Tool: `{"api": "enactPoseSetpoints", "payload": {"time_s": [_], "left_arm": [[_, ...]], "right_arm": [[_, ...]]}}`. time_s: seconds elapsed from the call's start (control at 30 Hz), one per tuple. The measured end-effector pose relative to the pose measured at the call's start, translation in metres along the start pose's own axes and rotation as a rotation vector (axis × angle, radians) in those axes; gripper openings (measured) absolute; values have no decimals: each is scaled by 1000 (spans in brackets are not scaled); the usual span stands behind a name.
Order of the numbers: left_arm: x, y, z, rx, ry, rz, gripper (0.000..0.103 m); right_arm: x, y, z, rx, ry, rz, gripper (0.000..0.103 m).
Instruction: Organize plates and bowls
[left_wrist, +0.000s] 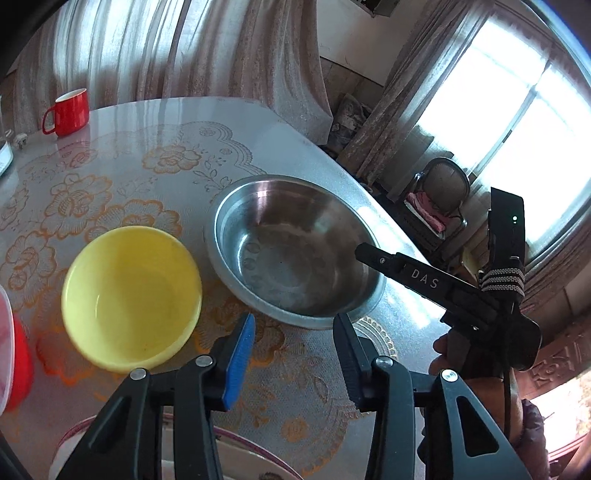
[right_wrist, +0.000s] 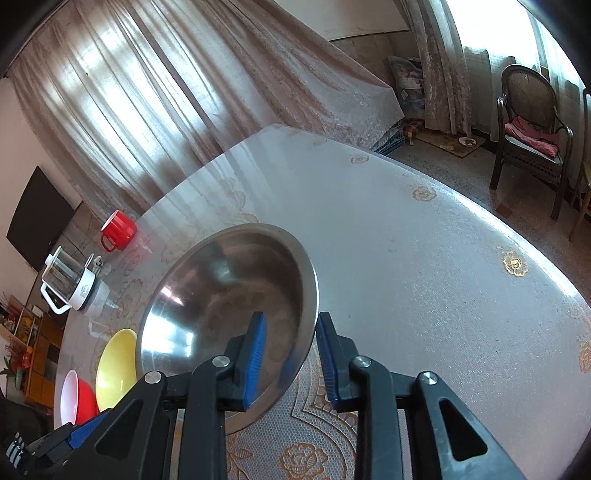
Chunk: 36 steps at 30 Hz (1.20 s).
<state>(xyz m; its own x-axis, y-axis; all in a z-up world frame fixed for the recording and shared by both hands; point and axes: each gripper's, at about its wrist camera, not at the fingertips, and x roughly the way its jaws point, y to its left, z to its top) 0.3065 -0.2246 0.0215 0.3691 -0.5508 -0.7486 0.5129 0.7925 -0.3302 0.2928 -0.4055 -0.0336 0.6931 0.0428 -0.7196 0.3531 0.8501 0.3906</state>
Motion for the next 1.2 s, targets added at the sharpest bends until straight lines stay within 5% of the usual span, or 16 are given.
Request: {"api": "enactPoseSetpoints", "payload": {"time_s": [0.2, 0.77, 1.2], "left_arm": [[23, 2, 7, -32, 43, 25, 49], [20, 6, -11, -85, 54, -75, 39], [28, 3, -6, -96, 47, 25, 37]], "right_arm": [[14, -2, 3, -5, 30, -15, 16], [-7, -13, -17, 44, 103, 22, 15], [-12, -16, -22, 43, 116, 39, 23]]}}
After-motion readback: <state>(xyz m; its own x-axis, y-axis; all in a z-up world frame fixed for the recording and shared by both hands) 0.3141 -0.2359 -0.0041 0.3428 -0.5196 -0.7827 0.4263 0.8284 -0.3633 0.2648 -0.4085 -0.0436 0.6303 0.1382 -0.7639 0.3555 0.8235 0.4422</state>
